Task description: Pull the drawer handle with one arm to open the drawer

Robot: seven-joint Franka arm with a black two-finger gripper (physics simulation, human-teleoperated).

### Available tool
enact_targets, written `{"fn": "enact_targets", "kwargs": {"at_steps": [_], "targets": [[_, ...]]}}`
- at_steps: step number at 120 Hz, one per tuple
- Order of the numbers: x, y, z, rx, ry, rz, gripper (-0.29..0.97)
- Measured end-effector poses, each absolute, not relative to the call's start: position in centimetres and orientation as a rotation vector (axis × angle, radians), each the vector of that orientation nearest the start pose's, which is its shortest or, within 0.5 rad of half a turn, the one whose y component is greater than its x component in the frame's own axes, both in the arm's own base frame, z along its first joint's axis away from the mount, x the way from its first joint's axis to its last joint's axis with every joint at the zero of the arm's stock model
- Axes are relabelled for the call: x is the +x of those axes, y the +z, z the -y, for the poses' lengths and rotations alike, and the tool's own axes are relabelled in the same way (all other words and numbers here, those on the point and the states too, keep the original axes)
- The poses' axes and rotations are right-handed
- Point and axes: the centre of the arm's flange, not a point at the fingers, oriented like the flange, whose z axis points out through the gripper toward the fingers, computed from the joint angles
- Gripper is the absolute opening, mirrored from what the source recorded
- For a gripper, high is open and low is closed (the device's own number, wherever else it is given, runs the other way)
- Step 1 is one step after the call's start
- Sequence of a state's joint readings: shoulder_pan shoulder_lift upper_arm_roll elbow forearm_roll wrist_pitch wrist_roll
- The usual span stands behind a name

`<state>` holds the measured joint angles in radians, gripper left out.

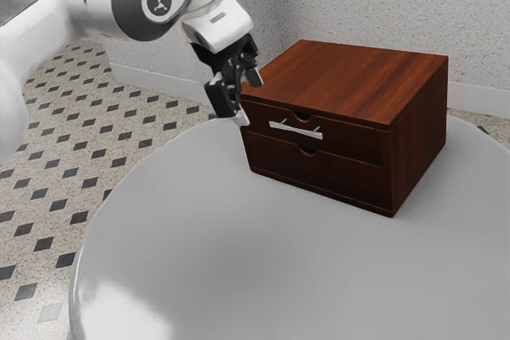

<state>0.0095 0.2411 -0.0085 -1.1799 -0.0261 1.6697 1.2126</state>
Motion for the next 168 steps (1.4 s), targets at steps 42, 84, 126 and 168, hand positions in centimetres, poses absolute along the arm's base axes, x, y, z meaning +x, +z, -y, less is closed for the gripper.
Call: {"fn": "enact_targets", "kwargs": {"at_steps": [42,84,126,168], "targets": [[66.2,64.0,0.1,-2.205,-0.368,-1.925,0.68],[66.2,61.7,0.4,-2.054,-0.417,-2.017,0.68],[66.5,59.8,1.2,-2.092,-0.413,-1.997,0.68],[67.5,57.2,0.8,-2.162,-0.384,-1.964,0.68]]}}
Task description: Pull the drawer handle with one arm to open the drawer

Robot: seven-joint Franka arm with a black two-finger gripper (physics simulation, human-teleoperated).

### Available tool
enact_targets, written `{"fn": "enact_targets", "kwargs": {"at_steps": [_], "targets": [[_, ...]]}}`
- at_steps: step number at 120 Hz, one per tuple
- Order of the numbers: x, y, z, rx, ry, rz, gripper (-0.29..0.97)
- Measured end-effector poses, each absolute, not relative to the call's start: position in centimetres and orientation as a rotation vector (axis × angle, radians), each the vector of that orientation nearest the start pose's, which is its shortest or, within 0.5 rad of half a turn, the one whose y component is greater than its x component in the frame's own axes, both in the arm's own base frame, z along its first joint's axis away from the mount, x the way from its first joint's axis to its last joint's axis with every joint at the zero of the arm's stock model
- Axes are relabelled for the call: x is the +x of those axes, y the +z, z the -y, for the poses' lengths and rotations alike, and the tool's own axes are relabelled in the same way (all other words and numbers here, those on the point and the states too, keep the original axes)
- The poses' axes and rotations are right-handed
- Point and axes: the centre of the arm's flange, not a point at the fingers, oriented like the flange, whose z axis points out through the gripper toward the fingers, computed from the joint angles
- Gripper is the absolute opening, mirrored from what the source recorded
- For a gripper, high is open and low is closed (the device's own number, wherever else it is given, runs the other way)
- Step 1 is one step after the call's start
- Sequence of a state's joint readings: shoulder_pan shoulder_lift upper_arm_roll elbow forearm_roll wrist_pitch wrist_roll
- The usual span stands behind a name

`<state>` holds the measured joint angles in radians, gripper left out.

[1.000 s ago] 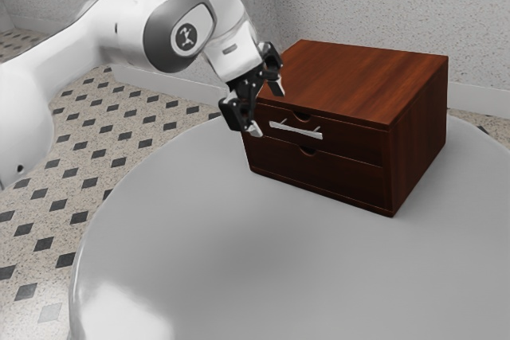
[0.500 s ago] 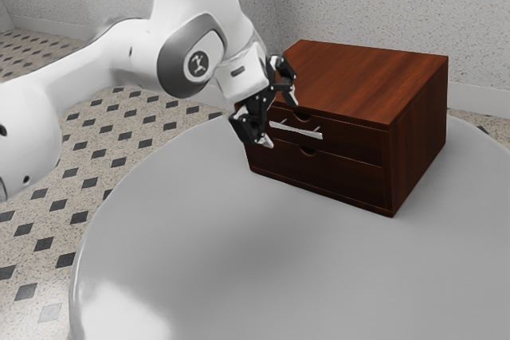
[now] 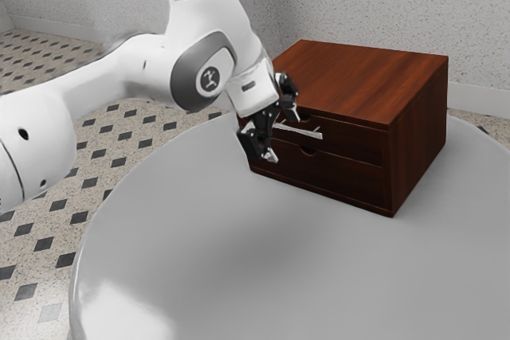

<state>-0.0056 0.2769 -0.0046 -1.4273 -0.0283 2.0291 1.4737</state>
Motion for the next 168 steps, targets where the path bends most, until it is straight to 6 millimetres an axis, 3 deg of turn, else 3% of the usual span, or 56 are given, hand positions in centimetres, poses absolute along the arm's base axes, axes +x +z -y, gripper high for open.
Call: {"fn": "enact_targets", "kwargs": {"at_steps": [27,80,157,168], "targets": [[68.1,56.3,0.2,-2.189,-0.378,-1.941,0.68],[69.0,56.6,-0.4,-2.191,-0.386,-1.908,0.68],[69.7,54.5,-0.3,-2.214,-0.355,-1.919,0.68],[69.6,54.6,-0.1,-2.212,-0.357,-1.921,0.63]]}}
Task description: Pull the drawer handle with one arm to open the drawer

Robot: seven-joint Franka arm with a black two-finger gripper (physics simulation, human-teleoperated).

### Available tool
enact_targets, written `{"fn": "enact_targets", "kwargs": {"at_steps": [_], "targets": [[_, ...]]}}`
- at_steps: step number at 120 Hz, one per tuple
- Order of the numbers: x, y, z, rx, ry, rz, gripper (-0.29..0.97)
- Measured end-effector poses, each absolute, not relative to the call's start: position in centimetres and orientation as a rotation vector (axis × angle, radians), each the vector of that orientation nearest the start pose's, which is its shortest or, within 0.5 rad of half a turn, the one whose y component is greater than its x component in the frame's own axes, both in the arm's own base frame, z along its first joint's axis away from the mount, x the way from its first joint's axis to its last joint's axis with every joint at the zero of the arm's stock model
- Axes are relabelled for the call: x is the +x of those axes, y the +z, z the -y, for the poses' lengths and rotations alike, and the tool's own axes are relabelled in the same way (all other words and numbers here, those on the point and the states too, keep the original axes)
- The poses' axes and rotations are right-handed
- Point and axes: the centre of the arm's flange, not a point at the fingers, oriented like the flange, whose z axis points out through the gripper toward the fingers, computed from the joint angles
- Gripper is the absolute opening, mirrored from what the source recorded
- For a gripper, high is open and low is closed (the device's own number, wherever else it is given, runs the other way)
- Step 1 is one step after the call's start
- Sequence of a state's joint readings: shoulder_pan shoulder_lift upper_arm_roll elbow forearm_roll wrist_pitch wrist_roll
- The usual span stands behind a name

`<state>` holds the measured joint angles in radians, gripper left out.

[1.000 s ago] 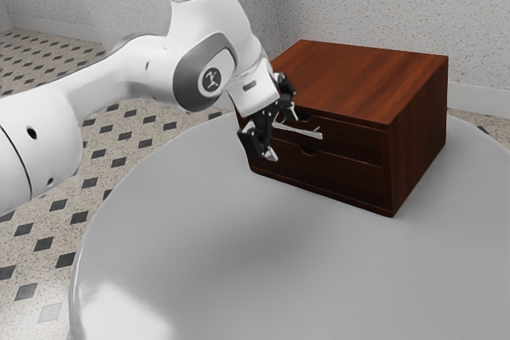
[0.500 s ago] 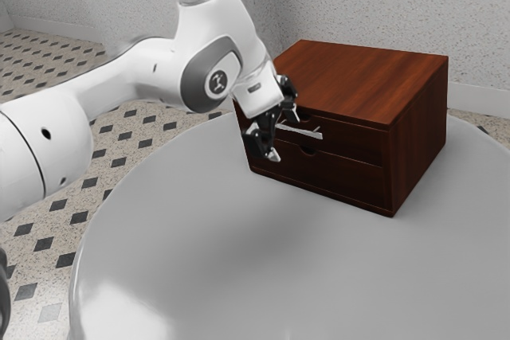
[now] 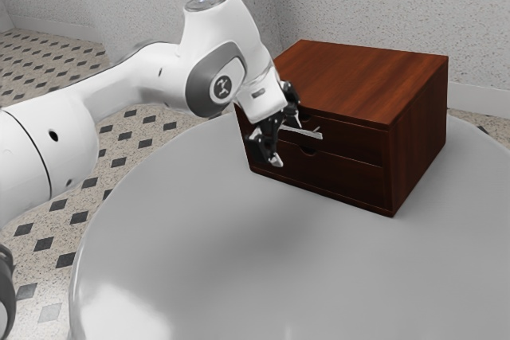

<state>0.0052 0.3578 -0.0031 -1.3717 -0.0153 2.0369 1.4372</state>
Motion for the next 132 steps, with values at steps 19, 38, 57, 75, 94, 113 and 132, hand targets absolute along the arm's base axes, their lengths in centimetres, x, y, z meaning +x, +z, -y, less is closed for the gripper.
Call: {"fn": "enact_targets", "kwargs": {"at_steps": [19,38,57,75,94,113,132], "targets": [[69.6,54.7,0.0,-2.211,-0.359,-1.921,0.49],[69.1,55.6,0.2,-2.206,-0.374,-1.917,0.30],[68.1,56.0,0.4,-2.211,-0.372,-1.919,0.26],[67.2,55.8,0.4,-2.223,-0.360,-1.922,0.26],[66.1,55.9,0.7,-2.230,-0.352,-1.926,0.25],[64.5,55.8,0.8,-2.242,-0.343,-1.927,0.26],[63.3,55.5,1.0,-2.248,-0.338,-1.928,0.25]]}}
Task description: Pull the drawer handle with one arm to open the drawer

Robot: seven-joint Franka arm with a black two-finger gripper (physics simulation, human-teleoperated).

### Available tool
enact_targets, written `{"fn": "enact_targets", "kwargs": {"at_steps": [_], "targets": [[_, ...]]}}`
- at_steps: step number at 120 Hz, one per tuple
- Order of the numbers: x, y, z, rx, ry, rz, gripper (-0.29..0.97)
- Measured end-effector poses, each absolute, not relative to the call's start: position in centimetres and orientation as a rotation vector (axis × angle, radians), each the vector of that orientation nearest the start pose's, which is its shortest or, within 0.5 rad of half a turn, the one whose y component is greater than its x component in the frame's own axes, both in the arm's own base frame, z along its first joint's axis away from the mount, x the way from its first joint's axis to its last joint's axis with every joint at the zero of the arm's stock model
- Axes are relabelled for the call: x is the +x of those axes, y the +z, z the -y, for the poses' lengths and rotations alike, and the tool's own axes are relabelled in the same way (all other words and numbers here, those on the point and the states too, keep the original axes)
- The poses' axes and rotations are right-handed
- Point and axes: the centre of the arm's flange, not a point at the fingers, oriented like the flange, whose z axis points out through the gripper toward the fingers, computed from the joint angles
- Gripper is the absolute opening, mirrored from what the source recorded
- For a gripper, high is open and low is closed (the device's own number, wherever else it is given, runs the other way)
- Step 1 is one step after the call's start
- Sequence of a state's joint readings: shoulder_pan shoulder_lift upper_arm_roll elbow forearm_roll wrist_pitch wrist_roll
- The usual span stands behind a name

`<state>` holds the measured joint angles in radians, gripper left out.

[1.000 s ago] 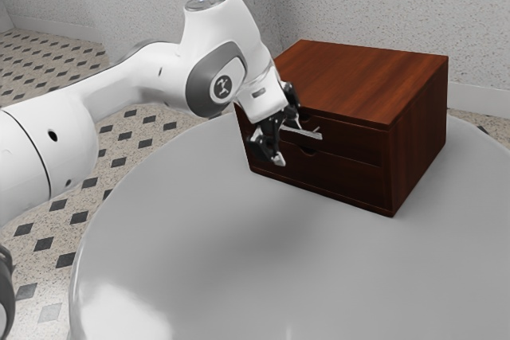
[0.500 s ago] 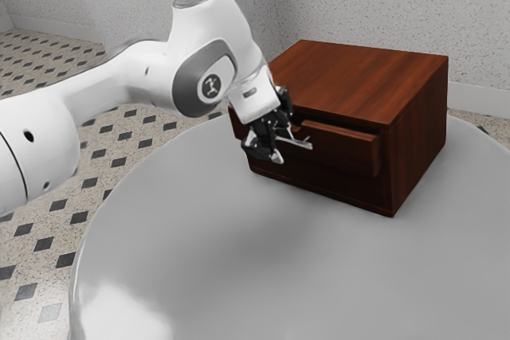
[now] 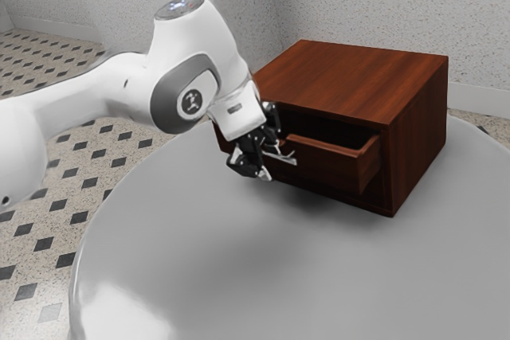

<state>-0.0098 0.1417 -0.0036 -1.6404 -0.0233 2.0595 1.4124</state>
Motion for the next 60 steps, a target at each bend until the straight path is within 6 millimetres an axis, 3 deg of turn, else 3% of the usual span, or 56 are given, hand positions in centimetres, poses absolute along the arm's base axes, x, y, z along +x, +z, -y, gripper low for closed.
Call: {"fn": "enact_targets", "kwargs": {"at_steps": [29,60], "targets": [[60.9,57.0,1.4,-2.237,-0.357,-1.919,0.17],[59.0,56.5,1.5,-2.250,-0.348,-1.915,0.25]]}}
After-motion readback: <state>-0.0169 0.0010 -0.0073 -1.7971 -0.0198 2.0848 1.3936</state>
